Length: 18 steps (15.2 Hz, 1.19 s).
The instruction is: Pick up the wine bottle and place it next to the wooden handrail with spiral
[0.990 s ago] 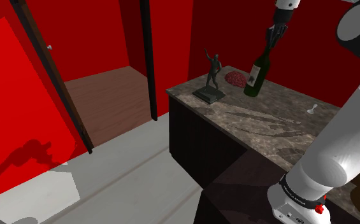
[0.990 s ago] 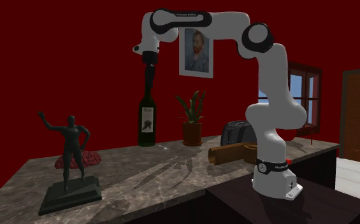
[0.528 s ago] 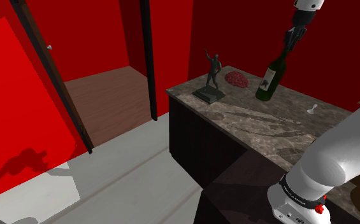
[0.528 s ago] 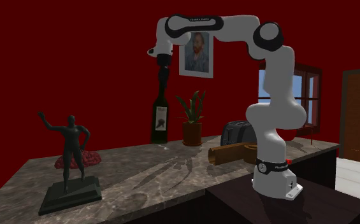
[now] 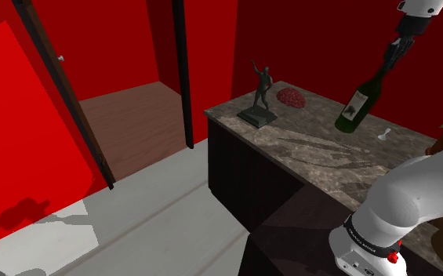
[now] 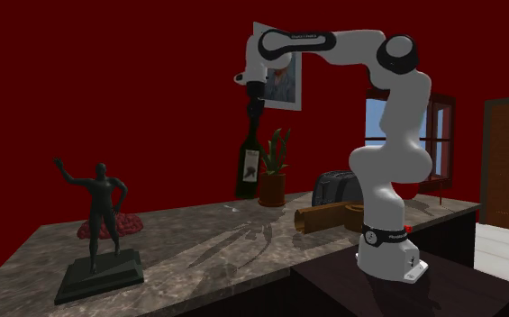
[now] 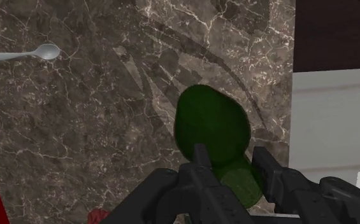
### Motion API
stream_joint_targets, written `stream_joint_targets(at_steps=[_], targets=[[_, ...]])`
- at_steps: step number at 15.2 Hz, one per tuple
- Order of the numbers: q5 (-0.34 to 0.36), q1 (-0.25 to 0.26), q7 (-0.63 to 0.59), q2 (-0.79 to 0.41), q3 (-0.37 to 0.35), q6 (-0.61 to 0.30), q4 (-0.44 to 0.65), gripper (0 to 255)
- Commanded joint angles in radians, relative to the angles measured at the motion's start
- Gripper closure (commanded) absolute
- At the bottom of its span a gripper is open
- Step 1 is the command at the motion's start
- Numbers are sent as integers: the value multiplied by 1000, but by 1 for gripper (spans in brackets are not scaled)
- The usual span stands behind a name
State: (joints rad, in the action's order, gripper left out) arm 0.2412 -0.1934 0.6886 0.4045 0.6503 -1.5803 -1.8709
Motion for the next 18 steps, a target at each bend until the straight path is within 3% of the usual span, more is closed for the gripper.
stream_joint_targets(at_steps=[1, 10, 18], targets=[[26, -20, 23, 42, 7, 9, -24, 255], [140, -119, 163, 202, 67, 67, -80, 255], [233, -187, 329, 285, 162, 120, -52, 255]])
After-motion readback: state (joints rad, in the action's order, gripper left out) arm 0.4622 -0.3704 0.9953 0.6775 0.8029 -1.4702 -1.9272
